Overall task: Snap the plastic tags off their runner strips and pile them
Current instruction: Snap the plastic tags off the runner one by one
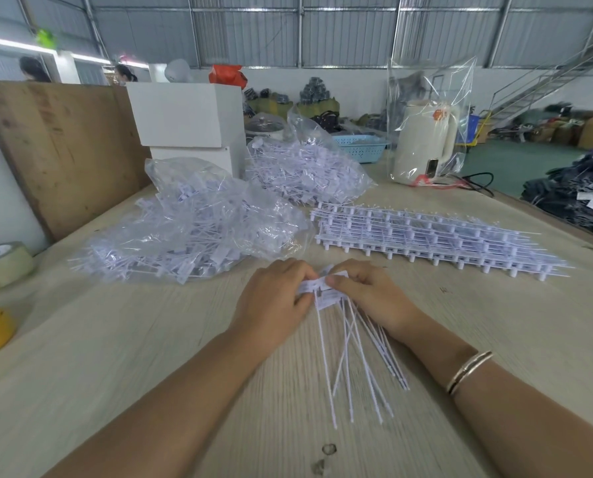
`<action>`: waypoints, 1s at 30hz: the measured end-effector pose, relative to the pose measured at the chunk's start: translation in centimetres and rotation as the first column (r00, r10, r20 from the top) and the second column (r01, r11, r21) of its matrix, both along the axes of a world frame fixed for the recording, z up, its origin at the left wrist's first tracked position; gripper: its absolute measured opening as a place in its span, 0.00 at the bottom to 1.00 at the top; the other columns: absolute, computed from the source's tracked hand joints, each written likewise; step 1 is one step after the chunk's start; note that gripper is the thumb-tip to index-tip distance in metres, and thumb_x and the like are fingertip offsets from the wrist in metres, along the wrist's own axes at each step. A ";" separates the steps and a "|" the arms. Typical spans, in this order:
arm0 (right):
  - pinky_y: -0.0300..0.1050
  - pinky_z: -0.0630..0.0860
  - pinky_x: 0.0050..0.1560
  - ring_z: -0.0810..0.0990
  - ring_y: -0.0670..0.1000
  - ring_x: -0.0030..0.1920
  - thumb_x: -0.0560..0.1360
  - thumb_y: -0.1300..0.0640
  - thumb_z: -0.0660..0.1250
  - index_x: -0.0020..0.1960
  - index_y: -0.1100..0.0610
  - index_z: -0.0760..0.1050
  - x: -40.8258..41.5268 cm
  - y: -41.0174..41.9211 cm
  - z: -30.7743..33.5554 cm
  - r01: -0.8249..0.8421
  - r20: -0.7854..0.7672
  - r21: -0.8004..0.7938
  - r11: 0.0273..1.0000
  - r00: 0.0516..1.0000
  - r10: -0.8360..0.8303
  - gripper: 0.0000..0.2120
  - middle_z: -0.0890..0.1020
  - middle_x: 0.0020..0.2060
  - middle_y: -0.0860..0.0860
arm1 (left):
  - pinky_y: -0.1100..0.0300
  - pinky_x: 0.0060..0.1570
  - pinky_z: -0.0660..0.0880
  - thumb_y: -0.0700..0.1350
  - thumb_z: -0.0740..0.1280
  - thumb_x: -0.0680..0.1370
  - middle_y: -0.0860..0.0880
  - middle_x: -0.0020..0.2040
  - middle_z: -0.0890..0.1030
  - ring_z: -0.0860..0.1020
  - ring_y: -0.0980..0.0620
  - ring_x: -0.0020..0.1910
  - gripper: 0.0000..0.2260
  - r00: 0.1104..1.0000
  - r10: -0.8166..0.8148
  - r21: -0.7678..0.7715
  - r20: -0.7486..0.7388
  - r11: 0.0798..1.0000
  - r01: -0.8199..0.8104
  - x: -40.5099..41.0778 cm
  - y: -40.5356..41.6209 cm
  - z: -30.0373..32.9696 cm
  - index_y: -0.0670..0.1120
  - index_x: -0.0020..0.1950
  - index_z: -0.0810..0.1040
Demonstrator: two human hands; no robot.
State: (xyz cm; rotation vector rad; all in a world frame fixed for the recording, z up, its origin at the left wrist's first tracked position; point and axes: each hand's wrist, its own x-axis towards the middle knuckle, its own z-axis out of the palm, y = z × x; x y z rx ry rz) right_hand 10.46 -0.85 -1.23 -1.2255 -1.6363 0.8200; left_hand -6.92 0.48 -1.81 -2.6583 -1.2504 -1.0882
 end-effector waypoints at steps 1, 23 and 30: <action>0.43 0.73 0.45 0.79 0.53 0.42 0.75 0.60 0.67 0.42 0.60 0.82 -0.1 -0.1 0.1 -0.026 0.025 0.042 0.999 0.999 0.025 0.07 0.80 0.41 0.58 | 0.54 0.42 0.71 0.41 0.69 0.74 0.52 0.44 0.79 0.76 0.50 0.43 0.05 1.000 0.014 0.015 -0.004 1.000 -0.014 -0.1 0.0 0.0 0.46 0.49 0.78; 0.54 0.59 0.61 0.75 0.48 0.52 0.74 0.56 0.70 0.43 0.52 0.82 -0.1 -0.2 -0.2 0.097 0.360 0.288 0.953 0.911 -0.202 0.03 0.77 0.42 0.39 | 0.61 0.33 0.68 0.51 0.65 0.78 0.56 0.33 0.80 0.74 0.59 0.31 0.08 0.994 0.056 -0.178 0.093 0.983 -0.039 -0.5 0.2 -0.1 0.57 0.53 0.83; 0.37 0.75 0.42 0.79 0.46 0.38 0.72 0.65 0.69 0.38 0.56 0.82 0.2 -0.2 0.4 0.021 -0.289 0.096 0.995 0.957 0.008 0.07 0.82 0.37 0.49 | 0.62 0.51 0.75 0.40 0.67 0.76 0.57 0.41 0.84 0.82 0.58 0.44 0.10 0.828 -0.029 -0.405 0.559 0.863 0.303 -0.6 0.6 0.1 0.56 0.46 0.82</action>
